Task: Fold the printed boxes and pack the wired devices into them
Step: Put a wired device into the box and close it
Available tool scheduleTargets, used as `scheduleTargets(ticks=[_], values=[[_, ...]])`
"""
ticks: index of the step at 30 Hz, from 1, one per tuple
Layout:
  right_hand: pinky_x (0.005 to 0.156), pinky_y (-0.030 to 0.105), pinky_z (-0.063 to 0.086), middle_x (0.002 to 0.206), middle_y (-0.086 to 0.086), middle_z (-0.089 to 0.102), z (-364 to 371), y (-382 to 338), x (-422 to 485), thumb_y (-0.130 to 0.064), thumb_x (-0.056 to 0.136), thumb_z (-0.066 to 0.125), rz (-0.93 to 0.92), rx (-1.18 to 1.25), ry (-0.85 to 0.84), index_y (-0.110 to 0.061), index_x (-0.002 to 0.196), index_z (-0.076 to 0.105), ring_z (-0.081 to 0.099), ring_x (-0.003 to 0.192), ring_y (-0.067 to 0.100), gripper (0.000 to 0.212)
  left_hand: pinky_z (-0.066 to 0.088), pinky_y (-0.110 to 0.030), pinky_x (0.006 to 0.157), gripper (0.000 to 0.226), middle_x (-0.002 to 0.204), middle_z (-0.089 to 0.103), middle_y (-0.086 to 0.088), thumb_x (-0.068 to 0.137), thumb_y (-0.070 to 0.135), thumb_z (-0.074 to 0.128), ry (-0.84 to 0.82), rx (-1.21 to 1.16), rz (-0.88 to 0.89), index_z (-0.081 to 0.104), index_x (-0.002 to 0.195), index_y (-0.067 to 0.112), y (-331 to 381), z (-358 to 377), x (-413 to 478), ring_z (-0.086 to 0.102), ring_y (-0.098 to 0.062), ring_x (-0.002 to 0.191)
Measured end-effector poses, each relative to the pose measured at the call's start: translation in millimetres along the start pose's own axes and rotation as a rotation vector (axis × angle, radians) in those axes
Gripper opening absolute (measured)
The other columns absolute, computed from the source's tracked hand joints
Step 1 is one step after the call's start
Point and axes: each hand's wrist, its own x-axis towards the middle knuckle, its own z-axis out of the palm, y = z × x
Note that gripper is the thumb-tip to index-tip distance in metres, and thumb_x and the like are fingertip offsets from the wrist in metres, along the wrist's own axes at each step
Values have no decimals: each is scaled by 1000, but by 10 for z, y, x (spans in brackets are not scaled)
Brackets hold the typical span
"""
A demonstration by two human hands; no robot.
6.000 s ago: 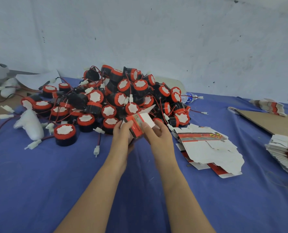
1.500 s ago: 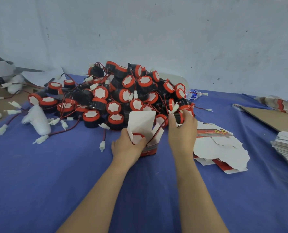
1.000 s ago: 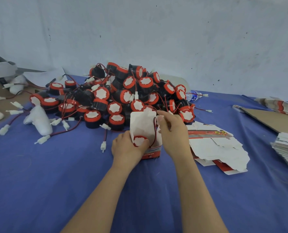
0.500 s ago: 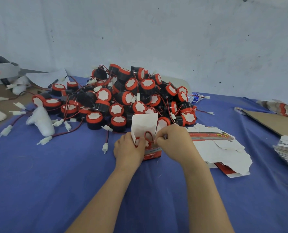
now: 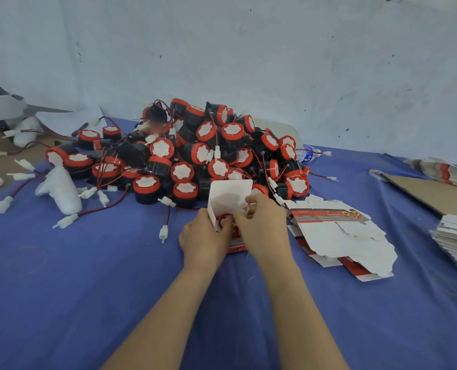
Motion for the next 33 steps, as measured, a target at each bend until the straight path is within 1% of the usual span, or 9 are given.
scheduleTargets(ticks=[4,8,12,16,18,24,28,30,33], values=[[72,30,49,102,7,62,60,6,-28,-13,92,55,-40,-104,-20,-10,122,51,59,90,20,31,45,-43,90,31,106,65,-7,94,39,50,3,20,1,52,112,14,6,8,6,58,-28,103],[68,30,44,110,7,60,141,-19,-54,-5,91,49,-130,-83,5,-13,124,43,56,92,21,34,45,-43,90,29,101,65,-7,97,41,43,-30,37,-2,50,106,15,5,16,24,59,-28,99],[73,26,39,126,8,57,180,-17,-33,1,89,44,-151,-36,93,-17,137,38,54,103,23,52,43,-42,89,25,99,64,-9,100,35,34,-41,70,2,48,104,14,-11,17,31,57,-30,97],[74,15,37,127,4,57,130,112,22,5,90,42,-207,-68,148,-12,127,53,52,101,16,42,45,-41,86,22,102,63,-7,99,31,41,-16,48,29,50,110,14,-30,8,4,58,-29,99],[82,17,41,131,3,56,151,152,37,5,91,42,-231,-102,124,-10,125,57,54,110,18,40,46,-40,87,26,106,64,-5,97,32,45,-13,33,30,51,116,16,-24,0,-3,58,-27,102],[83,24,42,118,6,64,180,213,47,1,90,47,-272,-236,115,-11,117,66,54,111,20,35,48,-39,85,28,107,64,-3,96,34,49,2,22,21,51,117,16,-39,5,9,59,-25,101],[80,19,38,124,3,58,210,220,46,-3,93,46,-269,-259,119,-10,120,62,53,109,19,32,49,-40,86,41,107,66,-2,92,50,51,18,16,36,52,115,16,-41,15,-4,60,-24,100],[72,10,37,116,-2,52,227,225,44,-1,93,46,-266,-211,128,-4,109,65,54,101,18,25,49,-38,84,50,107,65,-2,87,57,54,23,32,40,53,114,15,-37,16,-11,60,-23,100],[68,14,36,101,-3,54,233,231,45,-1,92,46,-243,-266,117,-4,97,66,51,96,17,21,49,-38,86,54,111,64,-2,84,59,58,15,38,33,52,116,15,-29,6,-14,59,-23,102]])
